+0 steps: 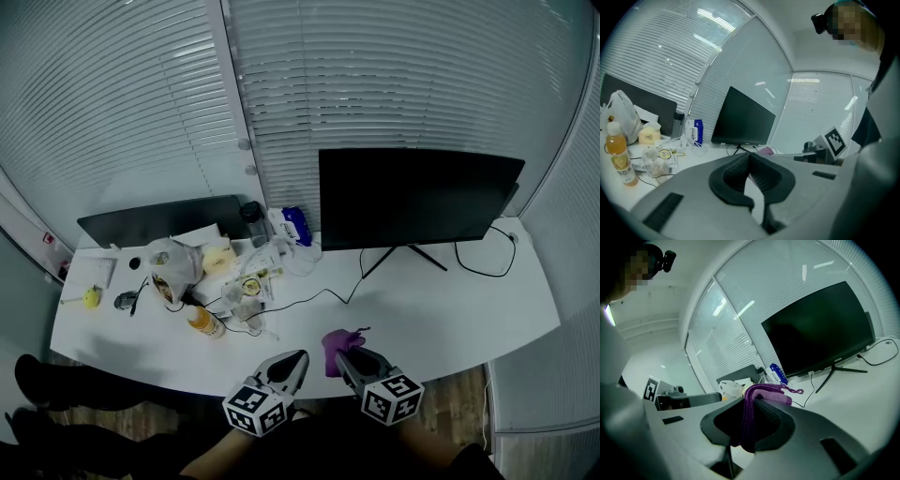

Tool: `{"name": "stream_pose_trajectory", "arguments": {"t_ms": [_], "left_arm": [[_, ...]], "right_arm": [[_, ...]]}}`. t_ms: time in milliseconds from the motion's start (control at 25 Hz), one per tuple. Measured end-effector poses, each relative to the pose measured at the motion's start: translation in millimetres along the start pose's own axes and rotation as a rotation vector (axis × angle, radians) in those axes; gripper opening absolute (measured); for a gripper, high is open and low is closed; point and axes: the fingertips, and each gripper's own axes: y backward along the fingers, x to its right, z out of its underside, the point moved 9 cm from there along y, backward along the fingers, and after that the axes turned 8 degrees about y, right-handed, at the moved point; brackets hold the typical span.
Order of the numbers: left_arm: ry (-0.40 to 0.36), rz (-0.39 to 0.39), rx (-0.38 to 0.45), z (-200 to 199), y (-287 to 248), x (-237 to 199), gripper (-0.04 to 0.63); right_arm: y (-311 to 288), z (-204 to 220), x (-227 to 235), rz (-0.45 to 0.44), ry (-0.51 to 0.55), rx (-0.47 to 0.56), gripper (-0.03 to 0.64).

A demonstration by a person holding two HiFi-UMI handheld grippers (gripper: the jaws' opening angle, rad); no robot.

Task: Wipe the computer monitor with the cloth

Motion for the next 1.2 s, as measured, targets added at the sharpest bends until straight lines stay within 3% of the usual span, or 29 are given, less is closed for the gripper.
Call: {"name": "stream_pose_trajectory", "arguments": {"t_ms": [1200], "left_arm": [[0.000,-0.013,0.017,5,12,-1,0.005]], "right_arm": [[-4,3,-12,-0.023,0.032,-0.010,0.077]]}}
